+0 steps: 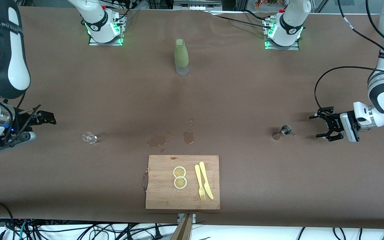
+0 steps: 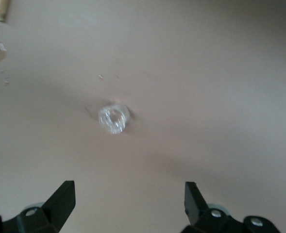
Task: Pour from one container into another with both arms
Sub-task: 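Reach the right gripper to the glass cup while the left gripper reaches the jigger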
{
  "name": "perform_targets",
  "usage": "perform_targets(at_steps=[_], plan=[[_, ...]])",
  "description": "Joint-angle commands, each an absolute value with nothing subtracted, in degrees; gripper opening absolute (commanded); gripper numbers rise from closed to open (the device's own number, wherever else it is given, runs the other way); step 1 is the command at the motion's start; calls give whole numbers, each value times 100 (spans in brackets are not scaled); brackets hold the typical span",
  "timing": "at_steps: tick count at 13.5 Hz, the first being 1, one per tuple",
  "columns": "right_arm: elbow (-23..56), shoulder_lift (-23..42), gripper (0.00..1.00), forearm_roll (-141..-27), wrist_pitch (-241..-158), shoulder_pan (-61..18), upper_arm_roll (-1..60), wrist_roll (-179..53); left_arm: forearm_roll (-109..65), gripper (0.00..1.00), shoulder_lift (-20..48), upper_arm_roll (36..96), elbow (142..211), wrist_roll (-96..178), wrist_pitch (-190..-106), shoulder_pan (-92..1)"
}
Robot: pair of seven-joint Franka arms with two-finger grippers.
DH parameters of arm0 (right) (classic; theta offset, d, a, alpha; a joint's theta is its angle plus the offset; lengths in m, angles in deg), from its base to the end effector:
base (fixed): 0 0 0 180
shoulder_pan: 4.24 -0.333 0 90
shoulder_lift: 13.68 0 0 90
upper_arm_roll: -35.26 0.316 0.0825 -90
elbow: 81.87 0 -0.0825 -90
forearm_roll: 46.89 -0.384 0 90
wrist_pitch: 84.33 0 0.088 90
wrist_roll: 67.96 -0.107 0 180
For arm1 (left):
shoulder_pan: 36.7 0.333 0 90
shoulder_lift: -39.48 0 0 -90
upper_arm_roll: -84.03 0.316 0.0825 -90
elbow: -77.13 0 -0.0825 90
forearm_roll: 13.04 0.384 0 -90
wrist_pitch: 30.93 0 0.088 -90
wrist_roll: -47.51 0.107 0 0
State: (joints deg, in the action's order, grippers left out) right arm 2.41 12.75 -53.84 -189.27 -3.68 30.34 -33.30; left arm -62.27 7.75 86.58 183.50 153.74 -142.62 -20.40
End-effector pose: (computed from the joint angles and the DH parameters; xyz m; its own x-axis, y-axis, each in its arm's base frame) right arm 0.6783 -0.0463 0.4064 0.8856 0.4628 -0.0391 0.4558 -0.8822 -0.1185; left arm 0.5868 0.1457 0.2073 0.5290 -0.5823 0.6173 -0.8483 -0.3833 0.3654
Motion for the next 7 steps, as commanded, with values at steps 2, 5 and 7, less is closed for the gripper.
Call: perform_targets(at_steps=[2,5,7], plan=[[329,1873,100,-6865,-19410,85,2964,-696,-7242,100,188,8623,18234,17086,-13861,-1904],[338,2261,100,-7815,-19366,270,2884,1029,-7963,100,-225,8614,18225,18159,-13360,-1886],[347,2463,100,-8352,-19323,323,2884,2005,-8456,100,-471,8614,18225,18854,-13131,-1938]])
